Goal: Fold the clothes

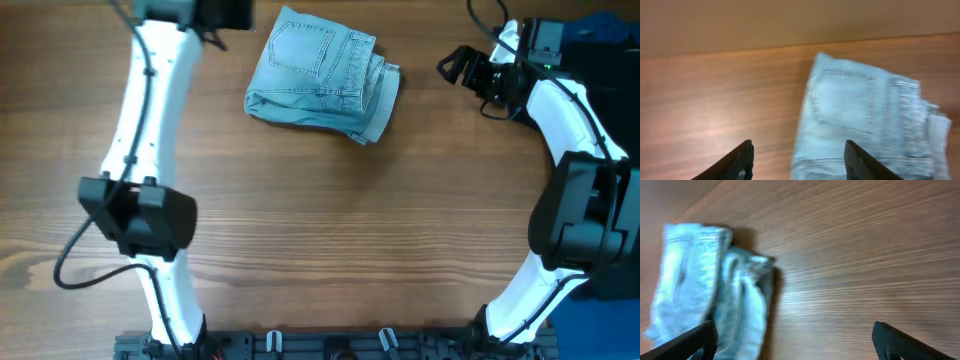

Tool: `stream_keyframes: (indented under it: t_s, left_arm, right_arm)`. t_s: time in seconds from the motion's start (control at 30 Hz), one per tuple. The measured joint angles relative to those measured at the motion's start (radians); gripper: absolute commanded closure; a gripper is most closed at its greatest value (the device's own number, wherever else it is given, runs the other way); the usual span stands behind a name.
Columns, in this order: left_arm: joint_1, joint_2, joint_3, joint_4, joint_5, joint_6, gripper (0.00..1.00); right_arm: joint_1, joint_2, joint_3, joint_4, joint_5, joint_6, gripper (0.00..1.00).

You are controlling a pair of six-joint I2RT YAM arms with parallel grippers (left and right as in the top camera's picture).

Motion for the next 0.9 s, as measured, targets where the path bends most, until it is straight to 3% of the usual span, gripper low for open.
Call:
stream_keyframes:
  t_s: [0.13,0.27,0.53,0.7,0.77,0.9]
  left_arm:
    - [0.161,0.031,0.0,-0.051,0.067,-0.053,0.41]
    - [0.234,0.085,0.0,-0.098,0.078,-0.068,0.38]
    - [0.241,0.13,0.0,-0.118,0.093,-0.074,0.28]
    - [0.241,0.13,0.0,-0.118,0.093,-0.074,0.26]
    - [0.241,0.13,0.0,-0.118,0.093,-0.074,0.26]
    - [0.241,0.13,0.0,-0.119,0.093,-0.074,0.26]
  right_arm:
    - [0.062,0.0,-0.002,0.08,-0.149,0.033,0.0]
    - [0.215,0.001,-0.001,0.21,-0.095,0.169,0.06]
    - [0.368,0.037,-0.001,0.289,0.113,0.396,0.22]
    - [0.396,0.18,-0.002,0.388,0.122,0.466,0.24]
    - [0.402,0.207,-0.003,0.434,0.119,0.478,0.29]
    - [0.415,0.223,-0.003,0.519,0.094,0.512,0.56]
